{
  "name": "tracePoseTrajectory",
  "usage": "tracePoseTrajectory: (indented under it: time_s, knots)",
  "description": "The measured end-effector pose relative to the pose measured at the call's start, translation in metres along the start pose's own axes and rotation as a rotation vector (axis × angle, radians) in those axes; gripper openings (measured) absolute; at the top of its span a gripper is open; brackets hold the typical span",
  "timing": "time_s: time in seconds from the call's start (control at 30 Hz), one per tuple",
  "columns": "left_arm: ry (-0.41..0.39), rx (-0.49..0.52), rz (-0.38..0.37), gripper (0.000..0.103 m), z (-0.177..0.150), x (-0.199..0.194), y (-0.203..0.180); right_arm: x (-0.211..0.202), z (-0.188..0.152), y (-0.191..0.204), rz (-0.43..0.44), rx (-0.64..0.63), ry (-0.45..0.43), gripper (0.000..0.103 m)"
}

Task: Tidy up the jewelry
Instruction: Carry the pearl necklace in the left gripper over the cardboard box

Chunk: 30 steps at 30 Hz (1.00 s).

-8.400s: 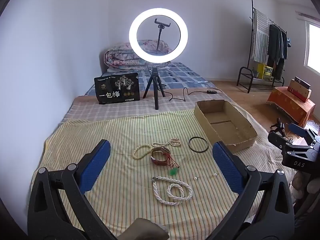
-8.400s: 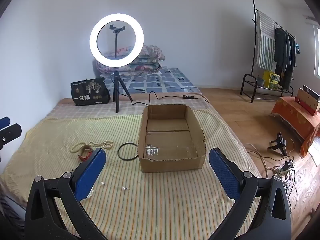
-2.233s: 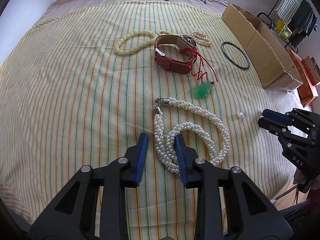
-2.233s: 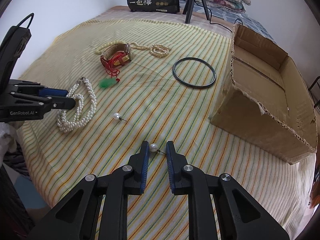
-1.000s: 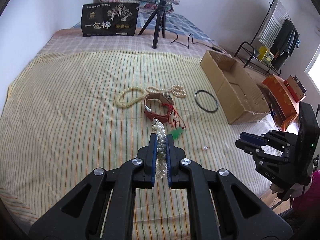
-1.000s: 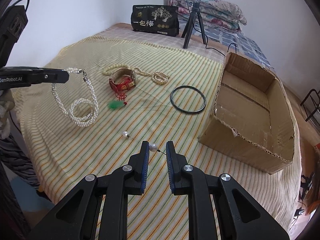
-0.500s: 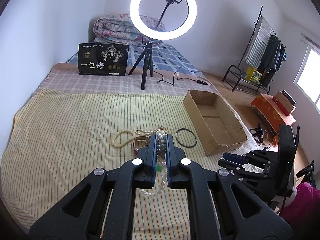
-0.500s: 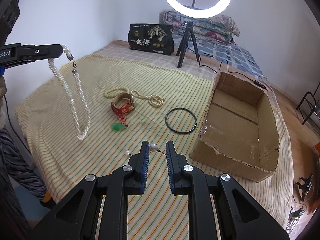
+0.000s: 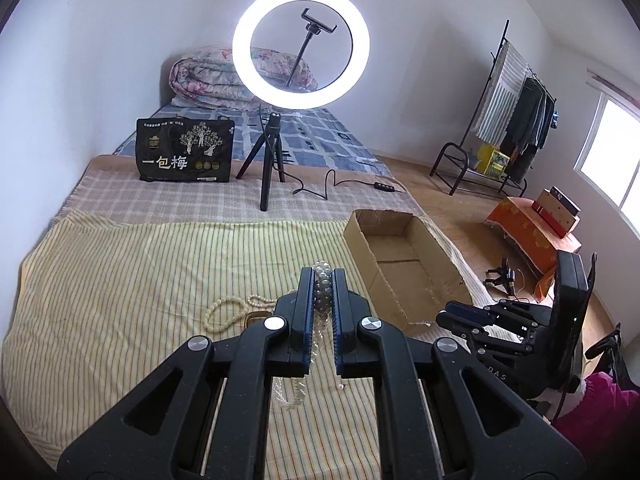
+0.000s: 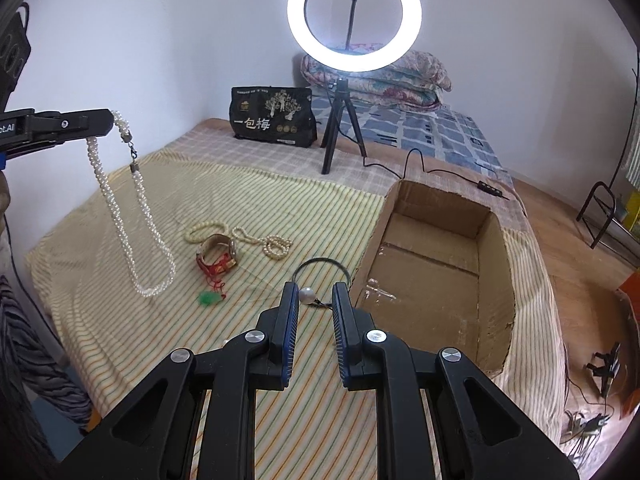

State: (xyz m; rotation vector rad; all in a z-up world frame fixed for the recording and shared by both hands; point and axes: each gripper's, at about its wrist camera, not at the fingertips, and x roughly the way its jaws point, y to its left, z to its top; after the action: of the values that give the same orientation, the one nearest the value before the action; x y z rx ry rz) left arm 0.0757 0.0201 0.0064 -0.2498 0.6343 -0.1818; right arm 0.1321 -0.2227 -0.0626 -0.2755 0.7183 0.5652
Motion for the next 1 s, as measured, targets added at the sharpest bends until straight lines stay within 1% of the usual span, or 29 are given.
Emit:
tracePoseTrajectory:
  time_s: [0.23, 0.43, 0.57, 0.73, 0.87, 1.0]
  knots:
    - [-0.013, 0.025, -0.037, 0.005, 0.021, 0.011, -0.02, 0.003, 0.008, -0.023, -0.035, 0.039, -0.019, 0.015]
    - [-0.025, 0.051, -0.074, 0.005, 0.04, 0.026, -0.043, 0.009, 0.016, -0.052, -0.061, 0.071, -0.027, 0.015]
    - [-0.043, 0.08, -0.096, 0.005, 0.056, 0.036, -0.063, 0.017, 0.022, -0.074, -0.096, 0.092, -0.027, 0.015]
    - [-0.058, 0.121, -0.129, 0.005, 0.074, 0.053, -0.094, 0.032, 0.03, -0.103, -0.118, 0.111, -0.02, 0.015]
    - [-0.06, 0.122, -0.159, 0.005, 0.082, 0.068, -0.114, 0.04, 0.038, -0.12, -0.122, 0.114, -0.024, 0.015]
    - [-0.034, 0.126, -0.177, 0.005, 0.083, 0.091, -0.134, 0.052, 0.045, -0.134, -0.104, 0.116, -0.008, 0.015]
